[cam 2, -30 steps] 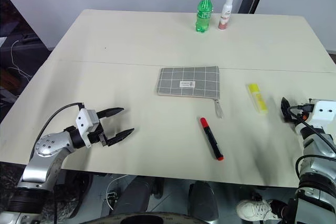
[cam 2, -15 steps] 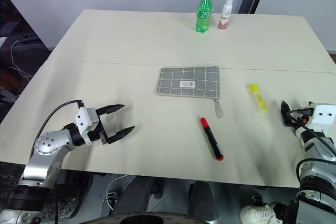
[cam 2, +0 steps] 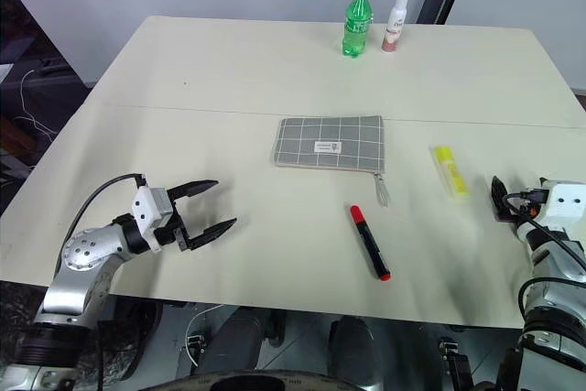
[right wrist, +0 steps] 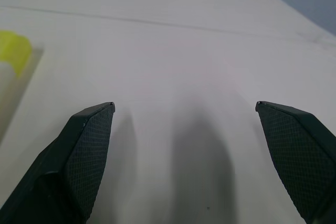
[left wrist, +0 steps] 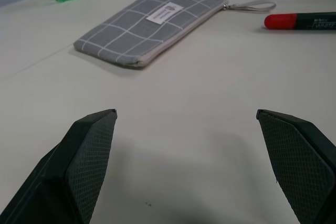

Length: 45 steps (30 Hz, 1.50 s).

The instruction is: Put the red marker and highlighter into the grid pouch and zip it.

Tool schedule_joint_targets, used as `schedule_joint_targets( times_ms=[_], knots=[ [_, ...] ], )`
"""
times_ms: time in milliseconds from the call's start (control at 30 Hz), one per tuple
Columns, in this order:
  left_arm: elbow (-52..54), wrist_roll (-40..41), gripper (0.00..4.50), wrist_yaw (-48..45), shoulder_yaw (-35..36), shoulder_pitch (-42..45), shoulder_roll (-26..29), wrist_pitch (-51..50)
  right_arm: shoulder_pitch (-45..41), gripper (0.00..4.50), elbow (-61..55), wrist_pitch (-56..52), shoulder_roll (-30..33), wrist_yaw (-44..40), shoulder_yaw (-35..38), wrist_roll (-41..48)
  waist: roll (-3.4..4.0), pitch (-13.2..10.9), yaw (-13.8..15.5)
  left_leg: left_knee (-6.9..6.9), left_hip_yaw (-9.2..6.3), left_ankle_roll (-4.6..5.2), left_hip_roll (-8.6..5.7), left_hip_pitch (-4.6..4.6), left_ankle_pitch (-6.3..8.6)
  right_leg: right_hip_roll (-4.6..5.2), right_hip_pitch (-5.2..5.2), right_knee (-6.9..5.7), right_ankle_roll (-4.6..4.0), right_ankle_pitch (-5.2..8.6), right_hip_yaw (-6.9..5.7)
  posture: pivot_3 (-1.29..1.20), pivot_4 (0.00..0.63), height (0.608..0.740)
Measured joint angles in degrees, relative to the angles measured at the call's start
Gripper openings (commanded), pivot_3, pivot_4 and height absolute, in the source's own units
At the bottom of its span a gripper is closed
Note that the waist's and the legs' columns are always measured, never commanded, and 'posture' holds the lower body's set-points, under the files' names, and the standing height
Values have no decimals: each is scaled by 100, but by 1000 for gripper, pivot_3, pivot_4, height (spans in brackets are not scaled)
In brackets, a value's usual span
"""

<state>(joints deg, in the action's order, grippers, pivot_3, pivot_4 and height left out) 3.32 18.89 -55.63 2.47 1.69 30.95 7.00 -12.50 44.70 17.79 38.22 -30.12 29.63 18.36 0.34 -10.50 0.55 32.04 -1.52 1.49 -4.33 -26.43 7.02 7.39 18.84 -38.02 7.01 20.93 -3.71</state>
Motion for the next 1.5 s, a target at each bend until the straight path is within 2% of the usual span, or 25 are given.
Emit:
schedule_joint_targets(
  times_ms=[67, 167, 300, 400, 567, 633, 700, 867, 1133, 1267, 1433, 1500],
  knots=[
    [-39, -21, 4500, 41, 0, 58, -36, 108, 51, 4476, -229, -40, -8, 40, 0, 9, 0, 0, 0, 0, 0, 0, 0, 0, 0, 0, 0, 0, 0, 0, 1, 0, 150, 740],
    [-284, -108, 4500, 160, 9, 209, -76, 232, 137, 3593, -747, -208, -111, 47, -16, 85, 1, 0, -2, -1, 0, 0, 1, 0, 0, 0, 2, 0, 0, 0, 1, 0, 150, 740],
    [-1105, -345, 4500, 498, 149, 843, -103, 578, 144, 1555, -2011, -594, -210, -77, -449, 91, 3, 0, -25, -1, -3, 0, 2, -1, 0, -8, 18, -5, 4, -10, 12, 0, 150, 740],
    [-1931, -630, 4500, 707, 168, 1465, -114, 1087, -291, 64, -3022, -1033, -593, -43, -1125, 37, 3, 0, -74, -1, -8, -1, 6, -1, -1, -27, 32, -7, 4, -21, 30, 0, 150, 740],
    [-3782, -1371, 4500, 963, -89, 2655, -134, 2203, -1449, 64, -3602, -1631, -1943, 307, -2715, -589, 0, 0, -119, -7, -11, -11, 14, -3, -11, -59, 50, -27, 2, -26, 31, 0, 150, 740],
    [-4407, -1721, 4500, 1130, -258, 3062, -199, 2695, -1746, 64, -3396, -1662, -2252, 439, -3312, -1026, -4, 0, -69, -7, -12, -37, 9, -4, -38, -61, 48, -31, 3, -26, 27, 0, 150, 740],
    [-4998, -2107, 4500, 1412, -442, 3414, -240, 3181, -1941, 64, -2964, -1690, -2321, 668, -3610, -1481, -10, -3, 23, -4, -11, -38, 5, -7, -40, -61, 47, -29, 16, -33, 28, 0, 150, 740],
    [-6031, -3627, 4500, 2536, -1221, 3995, 32, 4395, -2021, 64, -2031, -2030, -2060, 1230, -3666, -2219, -12, -3, 32, -3, -6, -45, -7, -9, -33, -59, 50, -27, 25, -55, 47, 0, 150, 740],
    [-6798, -5264, 4500, 4461, -2284, 4926, -271, 4872, -1877, 64, -2289, -2477, -1746, 1045, -3923, -2732, -17, 0, 24, -6, -12, -49, 4, -3, -35, -69, 58, -47, 23, -58, 47, 0, 150, 740],
    [-7146, -5761, 4500, 5199, -2657, 5295, -526, 4748, -1710, 64, -2600, -2641, -1709, 921, -3907, -2728, -19, 1, 35, 0, -12, -48, 3, -3, -36, -69, 54, -48, 23, -59, 45, 0, 150, 740],
    [-7473, -5985, 4500, 5579, -2894, 5596, -917, 4481, -1674, 64, -2715, -2772, -1700, 871, -3891, -2722, -20, 2, 32, 5, -12, -48, 3, -3, -36, -69, 51, -48, 24, -59, 44, 0, 150, 740],
    [-7556, -5926, 3975, 5461, -2883, 5642, -1031, 4477, -1672, 0, -2770, -2831, -1701, 856, -3881, -2720, -20, 2, 28, 5, -12, -48, 3, -3, -37, -69, 51, -48, 24, -59, 44, 0, 150, 740]
  ],
)
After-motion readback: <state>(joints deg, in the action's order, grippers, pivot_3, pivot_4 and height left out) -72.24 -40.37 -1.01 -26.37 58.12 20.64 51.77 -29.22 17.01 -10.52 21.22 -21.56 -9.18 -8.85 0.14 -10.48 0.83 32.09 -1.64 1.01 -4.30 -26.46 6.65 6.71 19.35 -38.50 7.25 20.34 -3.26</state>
